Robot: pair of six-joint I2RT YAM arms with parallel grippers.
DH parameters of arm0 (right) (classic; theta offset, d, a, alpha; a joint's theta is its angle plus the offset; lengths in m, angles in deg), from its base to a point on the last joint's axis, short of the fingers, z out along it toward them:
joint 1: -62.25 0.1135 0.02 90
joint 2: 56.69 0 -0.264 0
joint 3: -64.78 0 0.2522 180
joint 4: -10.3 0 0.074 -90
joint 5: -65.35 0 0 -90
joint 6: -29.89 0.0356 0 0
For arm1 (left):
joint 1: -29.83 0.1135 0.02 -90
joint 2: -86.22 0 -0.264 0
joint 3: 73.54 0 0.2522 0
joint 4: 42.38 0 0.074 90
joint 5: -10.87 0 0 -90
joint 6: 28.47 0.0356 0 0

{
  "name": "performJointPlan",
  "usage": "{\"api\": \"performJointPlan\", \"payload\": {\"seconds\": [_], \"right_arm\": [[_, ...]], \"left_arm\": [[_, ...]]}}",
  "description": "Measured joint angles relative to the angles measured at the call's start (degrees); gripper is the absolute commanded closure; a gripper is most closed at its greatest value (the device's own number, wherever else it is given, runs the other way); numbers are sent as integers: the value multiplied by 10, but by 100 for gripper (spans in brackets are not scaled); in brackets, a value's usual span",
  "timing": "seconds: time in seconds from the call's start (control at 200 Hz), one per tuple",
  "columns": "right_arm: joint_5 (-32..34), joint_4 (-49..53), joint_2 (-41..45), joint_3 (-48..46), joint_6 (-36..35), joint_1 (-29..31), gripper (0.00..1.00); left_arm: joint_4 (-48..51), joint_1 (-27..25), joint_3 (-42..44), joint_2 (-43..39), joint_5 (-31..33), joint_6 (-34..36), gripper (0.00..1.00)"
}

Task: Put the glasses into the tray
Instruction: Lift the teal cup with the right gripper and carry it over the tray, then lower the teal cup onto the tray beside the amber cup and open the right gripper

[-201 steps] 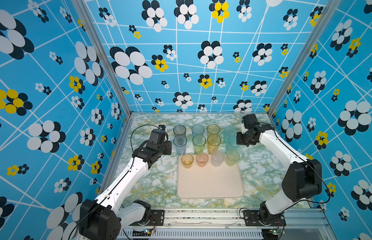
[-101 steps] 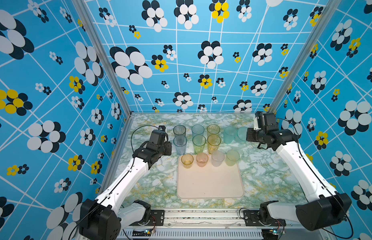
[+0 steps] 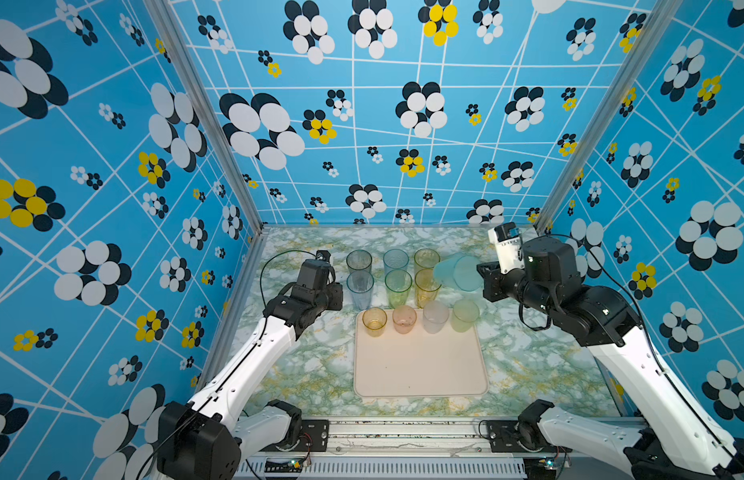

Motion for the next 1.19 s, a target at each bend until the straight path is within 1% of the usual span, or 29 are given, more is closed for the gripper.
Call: {"api": "performJointPlan", "payload": {"seconds": [0.125,0.2,0.3,0.47,0.725,0.93,1.1,1.195], "right_arm": [[23,22,-40,11,-6,101,98],[33,30,-71,11,-7,148,98],[36,38,-112,11,-4,192,98],[31,38,-167,17,12,245,98],[25,39,-291,87,38,291,98],[14,49,-336,121,42,297,98],[13,67,-374,167,41,297,98],[14,73,-389,177,40,297,98]], "left_arm": [[9,1,-6,-5,0,0,63],[12,1,-7,-14,0,0,63],[12,2,-7,-23,1,0,63],[12,3,-7,-25,2,4,63],[11,16,-11,-25,0,14,63],[7,19,-14,-25,-5,17,63],[1,20,-14,-25,-9,17,63],[-2,20,-14,-25,-12,17,63]]}}
